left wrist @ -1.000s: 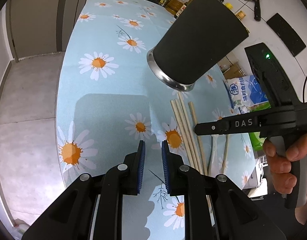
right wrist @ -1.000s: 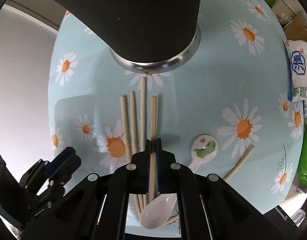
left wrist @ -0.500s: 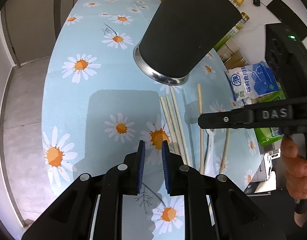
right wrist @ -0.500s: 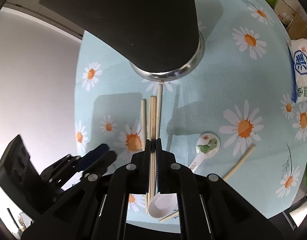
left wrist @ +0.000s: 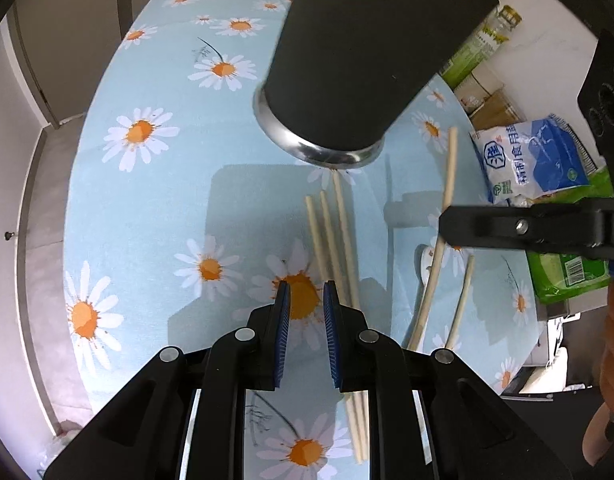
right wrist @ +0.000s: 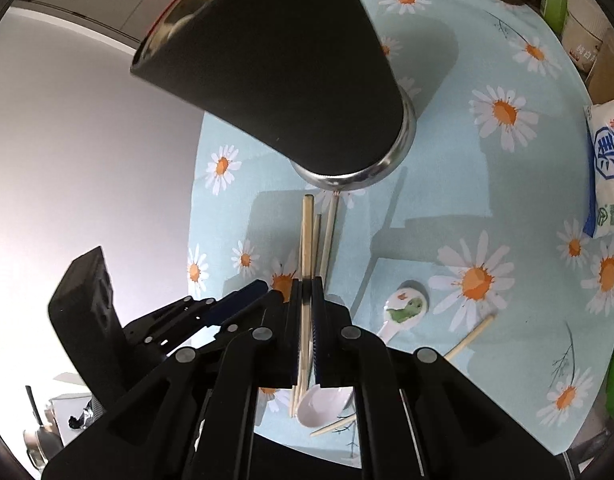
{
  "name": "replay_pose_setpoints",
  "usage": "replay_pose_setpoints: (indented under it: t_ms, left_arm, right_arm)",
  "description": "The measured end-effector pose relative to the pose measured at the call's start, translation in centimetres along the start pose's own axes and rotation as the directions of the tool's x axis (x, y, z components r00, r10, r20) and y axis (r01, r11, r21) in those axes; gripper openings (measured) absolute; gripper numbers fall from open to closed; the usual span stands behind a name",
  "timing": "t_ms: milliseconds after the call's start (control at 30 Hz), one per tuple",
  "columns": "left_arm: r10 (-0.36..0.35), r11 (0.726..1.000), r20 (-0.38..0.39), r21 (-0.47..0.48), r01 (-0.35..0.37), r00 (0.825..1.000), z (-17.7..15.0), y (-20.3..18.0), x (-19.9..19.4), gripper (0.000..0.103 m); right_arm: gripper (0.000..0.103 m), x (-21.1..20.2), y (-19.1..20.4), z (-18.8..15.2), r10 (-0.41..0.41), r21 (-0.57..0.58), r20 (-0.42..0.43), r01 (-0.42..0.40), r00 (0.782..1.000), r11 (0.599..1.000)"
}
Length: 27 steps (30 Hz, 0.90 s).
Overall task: Organize utensils
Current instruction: 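Close the left tool on another chopstick while right holds its chopstick, then lift both chopsticks and carry them above the black holder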
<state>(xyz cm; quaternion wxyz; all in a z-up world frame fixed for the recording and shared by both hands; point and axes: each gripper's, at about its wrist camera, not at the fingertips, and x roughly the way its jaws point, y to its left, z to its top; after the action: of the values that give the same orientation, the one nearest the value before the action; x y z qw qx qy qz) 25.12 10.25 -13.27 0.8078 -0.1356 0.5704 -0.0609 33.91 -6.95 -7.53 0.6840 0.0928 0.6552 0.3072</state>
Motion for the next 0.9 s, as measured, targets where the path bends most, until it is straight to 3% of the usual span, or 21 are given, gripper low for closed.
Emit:
replay_pose_setpoints:
  t_ms: [167,400,567,900]
  left_arm:
    - [0.074,0.997,-0.064,-0.007,-0.075,0.995,0.2,-1.2,1.2,0.016]
    - [0.167,0.986,-0.089,-0.012,-0.169,0.982,0.9,-2.4,1.9,0.018]
    - [0.238,0.971,-0.105,0.012,-0.238,0.966,1.6,-3.0,2.4,0.006]
    - [0.163,0.981,-0.088,-0.089,-0.17,0.983,1.6,-0.6,1.2,0.004]
  right_arm:
    - [0.006,-0.6,-0.7,0.4,0.027,-0.016,0.021,-0.026,0.999,1.0]
    - [0.005,-2.1,-1.2,0.7,0.072,-0.057,0.041,-0.07,0.997,0.996]
    - [0.005,-2.4,-1.5,1.1,0.098,-0.067,0.047,-0.095,0.994,0.993]
    - [0.006,-3.0,-1.5,1.2,0.096,-0.071,0.078,-0.091,0.992,0.993]
